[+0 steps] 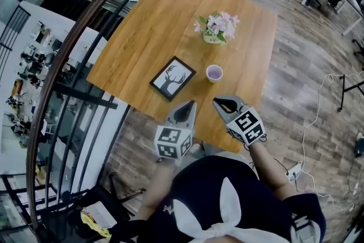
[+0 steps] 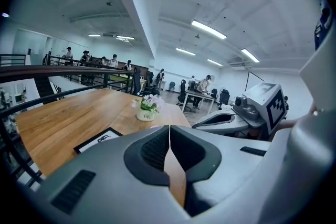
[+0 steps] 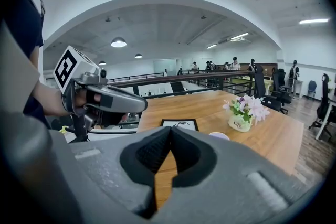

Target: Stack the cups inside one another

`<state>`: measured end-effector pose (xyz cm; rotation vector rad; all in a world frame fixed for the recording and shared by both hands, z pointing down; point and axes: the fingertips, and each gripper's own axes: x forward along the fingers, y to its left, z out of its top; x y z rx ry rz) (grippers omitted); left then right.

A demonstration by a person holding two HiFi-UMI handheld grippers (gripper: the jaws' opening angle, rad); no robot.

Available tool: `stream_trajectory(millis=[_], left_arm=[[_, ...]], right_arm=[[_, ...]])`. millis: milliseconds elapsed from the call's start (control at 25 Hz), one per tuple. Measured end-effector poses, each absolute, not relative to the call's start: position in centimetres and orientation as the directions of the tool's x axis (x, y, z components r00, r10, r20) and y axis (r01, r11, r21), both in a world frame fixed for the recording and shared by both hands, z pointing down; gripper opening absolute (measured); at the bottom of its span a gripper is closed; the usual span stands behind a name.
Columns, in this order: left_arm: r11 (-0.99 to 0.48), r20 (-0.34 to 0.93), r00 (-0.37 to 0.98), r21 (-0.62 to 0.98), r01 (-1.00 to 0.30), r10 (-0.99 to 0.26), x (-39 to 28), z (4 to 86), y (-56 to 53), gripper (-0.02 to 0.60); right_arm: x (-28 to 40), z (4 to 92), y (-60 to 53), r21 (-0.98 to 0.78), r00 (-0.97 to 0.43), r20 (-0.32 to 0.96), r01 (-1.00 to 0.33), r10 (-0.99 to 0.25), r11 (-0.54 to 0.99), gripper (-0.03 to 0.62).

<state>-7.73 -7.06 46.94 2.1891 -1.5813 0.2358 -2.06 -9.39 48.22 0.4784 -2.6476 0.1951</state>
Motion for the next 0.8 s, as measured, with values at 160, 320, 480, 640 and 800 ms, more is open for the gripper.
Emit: stream_trajectory(millis=[160,320,480,640,800], left_arm=[[-0.269,0.378,0.346,0.244,-0.932,-0.859,-6.9,47.1,-6.6,0.023],[-0.278,0.376,0.356,0.247,-0.928,-0.855,-6.2,47.0,-6.2,0.023],[-0.289,0.378,0.367,0.248,-0.925,-0.85,-5.5,46.9,-5.8,0.023],[-0.294,0.381,0.373,0.25,-0.922,-0.846,-5.0,47.0,-5.5,0.023],[-0.302,0.387,0.382,0.252,-0.919,-0.839,-4.5,47.1,-5.1,0.023]], right_arm=[[-1.5,48.0,-8.6,-0.071,-0.848,0.44,-0.363,-0.297,0.929,-0.003],[-0.8,47.8,-7.8,-0.068,-0.845,0.443,-0.364,-0.299,0.929,-0.003],[-0.2,47.7,-7.3,-0.067,-0.843,0.446,-0.368,-0.303,0.927,-0.003],[0.3,47.7,-6.8,-0.069,-0.842,0.443,-0.373,-0.306,0.925,-0.003],[0.7,47.8,-6.4,-0.069,-0.839,0.445,-0.38,-0.312,0.923,-0.003]])
